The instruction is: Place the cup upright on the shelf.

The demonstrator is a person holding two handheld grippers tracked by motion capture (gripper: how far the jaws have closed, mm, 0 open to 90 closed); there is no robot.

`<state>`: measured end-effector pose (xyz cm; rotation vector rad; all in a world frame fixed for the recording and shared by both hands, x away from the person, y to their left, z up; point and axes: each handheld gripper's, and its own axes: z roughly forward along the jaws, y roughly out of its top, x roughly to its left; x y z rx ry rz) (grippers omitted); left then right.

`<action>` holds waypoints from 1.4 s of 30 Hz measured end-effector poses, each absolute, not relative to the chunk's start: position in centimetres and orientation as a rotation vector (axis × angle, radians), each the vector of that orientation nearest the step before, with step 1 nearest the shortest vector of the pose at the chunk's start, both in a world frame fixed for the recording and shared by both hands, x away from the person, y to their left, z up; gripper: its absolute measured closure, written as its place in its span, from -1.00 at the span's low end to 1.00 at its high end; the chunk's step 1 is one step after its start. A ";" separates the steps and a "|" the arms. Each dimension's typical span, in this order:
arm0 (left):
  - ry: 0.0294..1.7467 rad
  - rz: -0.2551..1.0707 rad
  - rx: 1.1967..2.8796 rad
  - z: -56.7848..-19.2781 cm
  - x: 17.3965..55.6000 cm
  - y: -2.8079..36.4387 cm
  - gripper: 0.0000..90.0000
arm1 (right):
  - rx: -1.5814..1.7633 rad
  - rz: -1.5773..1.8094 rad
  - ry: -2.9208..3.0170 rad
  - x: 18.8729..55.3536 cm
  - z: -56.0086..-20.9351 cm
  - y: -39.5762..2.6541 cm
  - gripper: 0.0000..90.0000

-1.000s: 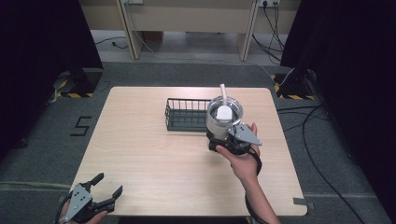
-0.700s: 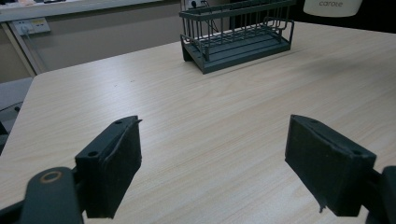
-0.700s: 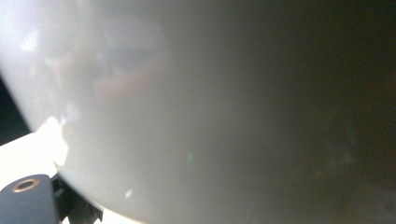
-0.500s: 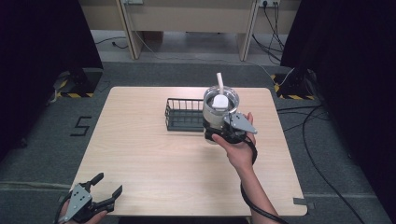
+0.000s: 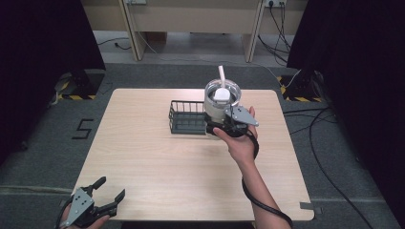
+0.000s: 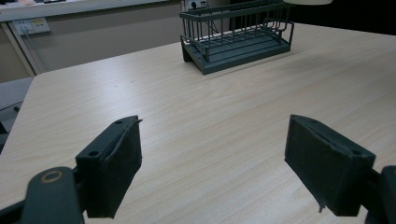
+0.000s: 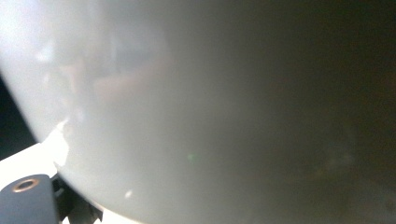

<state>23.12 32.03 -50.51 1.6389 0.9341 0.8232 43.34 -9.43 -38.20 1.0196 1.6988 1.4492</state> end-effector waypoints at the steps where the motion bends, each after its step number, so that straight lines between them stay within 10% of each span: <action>1: 0.934 0.823 1.638 -50.5 23.1 32.0 -0.60 | 1.020 1.449 1.699 43.3 -38.2 -9.4 -0.77; 42: 0.931 0.814 1.643 -50.5 23.2 32.2 -0.59 | 1.064 1.411 1.678 49.8 -35.5 -6.9 -0.77</action>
